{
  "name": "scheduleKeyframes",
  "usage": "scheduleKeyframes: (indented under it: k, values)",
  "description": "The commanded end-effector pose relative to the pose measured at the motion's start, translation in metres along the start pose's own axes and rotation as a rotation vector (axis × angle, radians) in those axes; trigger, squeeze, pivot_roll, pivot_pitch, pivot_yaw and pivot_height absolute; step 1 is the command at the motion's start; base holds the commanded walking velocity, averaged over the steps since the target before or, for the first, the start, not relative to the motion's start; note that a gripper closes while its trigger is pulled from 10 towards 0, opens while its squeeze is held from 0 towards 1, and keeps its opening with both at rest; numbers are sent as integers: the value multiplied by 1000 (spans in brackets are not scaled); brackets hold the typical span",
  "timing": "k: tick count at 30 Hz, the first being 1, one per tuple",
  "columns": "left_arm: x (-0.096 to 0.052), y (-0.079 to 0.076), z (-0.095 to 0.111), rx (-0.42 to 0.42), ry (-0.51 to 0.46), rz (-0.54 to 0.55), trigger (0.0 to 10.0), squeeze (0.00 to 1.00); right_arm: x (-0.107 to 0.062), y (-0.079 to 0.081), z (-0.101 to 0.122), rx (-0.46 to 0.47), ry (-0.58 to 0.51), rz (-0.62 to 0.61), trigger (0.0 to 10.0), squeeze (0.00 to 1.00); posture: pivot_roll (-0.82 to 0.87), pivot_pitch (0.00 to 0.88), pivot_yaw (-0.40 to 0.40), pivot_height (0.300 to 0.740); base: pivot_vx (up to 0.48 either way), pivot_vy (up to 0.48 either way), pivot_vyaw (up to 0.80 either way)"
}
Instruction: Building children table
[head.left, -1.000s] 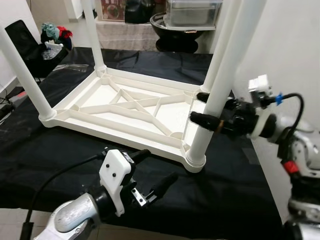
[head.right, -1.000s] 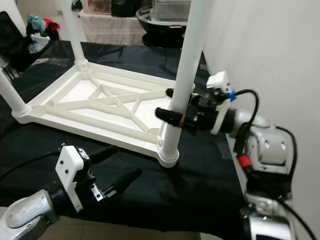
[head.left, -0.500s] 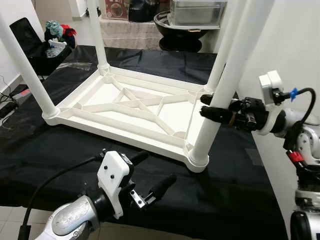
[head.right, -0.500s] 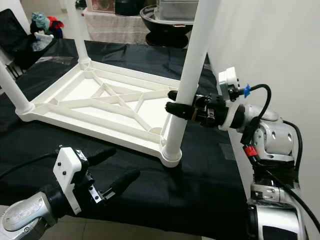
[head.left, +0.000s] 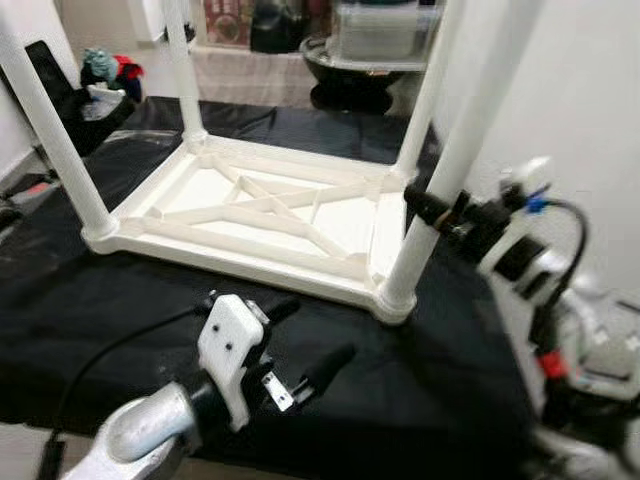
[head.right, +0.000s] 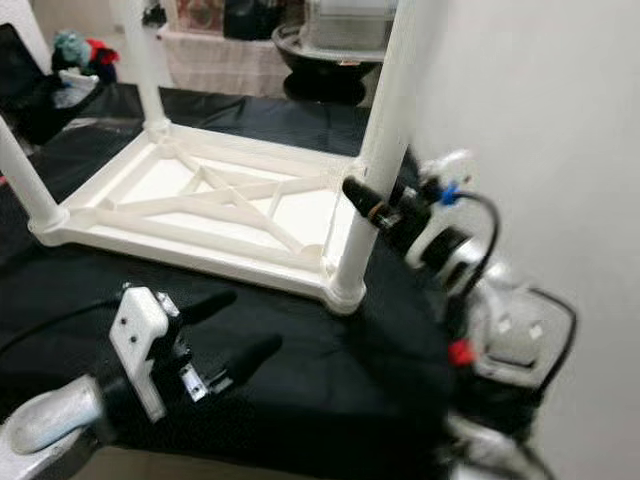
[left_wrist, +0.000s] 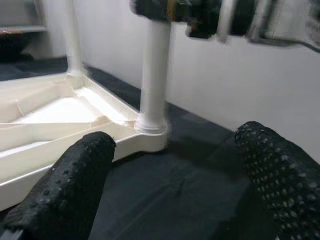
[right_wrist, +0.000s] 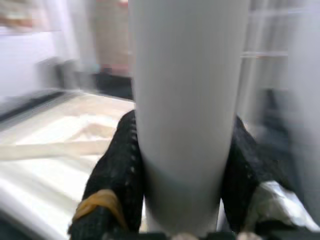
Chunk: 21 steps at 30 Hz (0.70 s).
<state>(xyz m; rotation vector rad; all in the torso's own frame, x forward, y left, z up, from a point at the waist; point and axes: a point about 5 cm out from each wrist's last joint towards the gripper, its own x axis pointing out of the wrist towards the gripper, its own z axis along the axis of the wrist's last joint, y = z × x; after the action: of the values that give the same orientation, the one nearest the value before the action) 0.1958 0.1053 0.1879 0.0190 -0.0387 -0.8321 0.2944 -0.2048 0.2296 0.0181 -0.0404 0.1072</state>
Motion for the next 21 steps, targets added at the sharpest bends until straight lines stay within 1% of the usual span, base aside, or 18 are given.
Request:
scheduleKeyframes:
  k: [1, 2, 3, 5, 7, 8, 9, 10, 12, 13, 14, 15, 16, 17, 18, 19, 20, 21]
  values:
    - [6, 3, -2, 2, -8, 7, 10000, 0, -14, -4, -51, -71, 318, -191, 0, 0, -45, 60, -109, 740, 0, 0, 0]
    - [8, 4, -2, 9, -14, 6, 10000, 0, -5, 10, -47, -130, 311, -91, 0, 0, -48, 52, -116, 740, 0, 0, 0]
    - [10, 5, -2, 13, -19, 6, 10000, 0, 4, 20, -42, -156, 301, -32, 0, 0, -49, 48, -119, 740, 0, 0, 0]
    - [10, 6, -2, 13, -24, 13, 10000, 0, 11, 21, -35, -159, 280, -22, 0, 0, -46, 44, -122, 740, 0, 0, 0]
    - [10, 6, -2, 13, -24, 13, 10000, 0, 11, 21, -35, -159, 280, -22, 0, 0, -46, 44, -122, 740, 0, 0, 0]
    - [10, 7, -2, 16, -27, 25, 10000, 0, 16, 23, -30, -162, 264, -18, 0, 0, -40, 40, -124, 740, 0, 0, 0]
    - [11, 8, -2, 13, -32, 34, 10000, 0, 19, 30, -28, -149, 256, -3, 0, 0, -36, 43, -121, 740, 0, 0, 0]
    - [11, 7, -2, 11, -33, 37, 10000, 0, 20, 39, -26, -116, 252, 22, 4157, 0, -32, 46, -116, 740, 0, 0, 0]
    - [11, 7, -2, 11, -33, 37, 10000, 0, 20, 39, -26, -116, 252, 22, 4157, 0, -32, 46, -116, 740, 0, 0, 0]
    - [11, 6, -2, 10, -34, 37, 10000, 0, 21, 45, -26, -92, 252, 39, 4157, 0, -32, 46, -116, 740, 0, 0, 0]
    - [11, 6, -2, 8, -34, 35, 10000, 0, 21, 53, -26, -74, 258, 78, 10000, 0, -33, 49, -113, 740, 0, 0, 0]
    - [10, 6, -3, 7, -30, 31, 10000, 0, 24, 61, -16, -37, 197, 217, 10000, 667, -32, 53, -105, 740, 0, 0, 0]
    - [10, 6, -3, 7, -30, 31, 10000, 0, 24, 61, -16, -37, 197, 217, 10000, 667, -32, 53, -105, 740, 0, 0, 0]
    - [10, 6, -4, 7, -27, 29, 10000, 0, 26, 63, -5, -10, 124, 309, 10000, 1000, -34, 59, -99, 740, 0, 0, 0]
    - [10, 6, -4, 7, -27, 29, 10000, 0, 26, 63, -5, -10, 124, 309, 10000, 1000, -34, 59, -99, 740, 0, 0, 0]
    - [9, 5, -5, 7, -22, 27, 10000, 0, 24, 62, 8, 7, 46, 472, 10000, 1000, -29, 64, -94, 740, 0, 0, 0]
    - [9, 5, -5, 7, -22, 27, 10000, 0, 24, 62, 8, 7, 46, 472, 10000, 1000, -29, 64, -94, 740, 0, 0, 0]
    - [7, 4, -4, 5, -15, 21, 10000, 0, 19, 47, 24, 19, -37, 665, 10000, 1000, -20, 82, -88, 740, 0, 0, 0]
